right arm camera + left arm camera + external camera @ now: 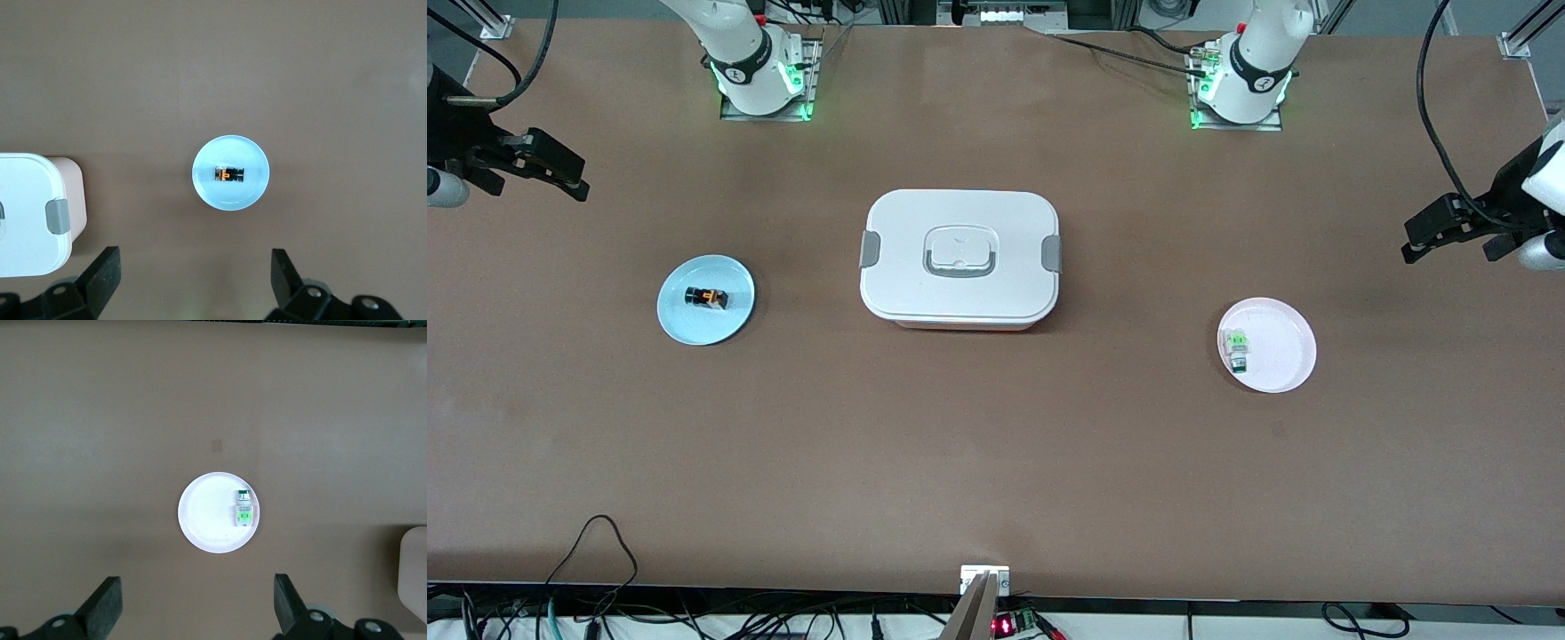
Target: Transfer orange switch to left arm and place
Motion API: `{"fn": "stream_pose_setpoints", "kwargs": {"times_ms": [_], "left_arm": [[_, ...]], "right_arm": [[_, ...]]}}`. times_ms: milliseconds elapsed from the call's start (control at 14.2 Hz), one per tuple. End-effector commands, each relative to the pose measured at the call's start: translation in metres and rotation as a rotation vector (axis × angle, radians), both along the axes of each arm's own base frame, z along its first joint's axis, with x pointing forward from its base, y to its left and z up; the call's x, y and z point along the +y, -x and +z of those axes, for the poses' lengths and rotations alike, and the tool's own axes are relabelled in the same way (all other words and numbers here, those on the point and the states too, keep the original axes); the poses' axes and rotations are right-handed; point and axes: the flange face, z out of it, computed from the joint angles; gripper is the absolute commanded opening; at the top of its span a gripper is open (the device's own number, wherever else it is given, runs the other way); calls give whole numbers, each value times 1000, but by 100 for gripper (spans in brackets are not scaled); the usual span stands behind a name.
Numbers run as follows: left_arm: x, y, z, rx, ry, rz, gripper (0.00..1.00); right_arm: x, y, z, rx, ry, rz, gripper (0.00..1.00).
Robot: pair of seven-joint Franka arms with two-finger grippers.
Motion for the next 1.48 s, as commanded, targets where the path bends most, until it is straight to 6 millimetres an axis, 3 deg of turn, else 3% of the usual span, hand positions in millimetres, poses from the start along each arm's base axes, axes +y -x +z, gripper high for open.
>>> {"fn": "stream_pose_setpoints", "kwargs": {"times_ms": [0,71,212,565,777,918,1060,1413], "left_arm": [[1,-2,3,10,-14,-9,100],[1,-2,3,10,-14,-9,100],[1,-1,3,11,-14,-9,100],[0,-1,3,13,-14,-11,100],[1,-1,3,14,-14,-9,100],[1,-1,3,14,-14,-9,100],[1,-1,3,13,-14,-9,100],[1,-1,3,14,-14,-9,100]], "right_arm": [[-3,3,7,4,11,-8,100],[-12,3,11,-7,6,-27,100],[-7,2,17,-24,0,-16,100],[-17,-14,-56,126,40,-2,100],[-34,-34,-119,243,77,-23,100],[-48,-33,-163,290,83,-44,100],[-57,-27,-209,269,81,-43,100],[-50,-5,-321,233,68,6,100]]}}
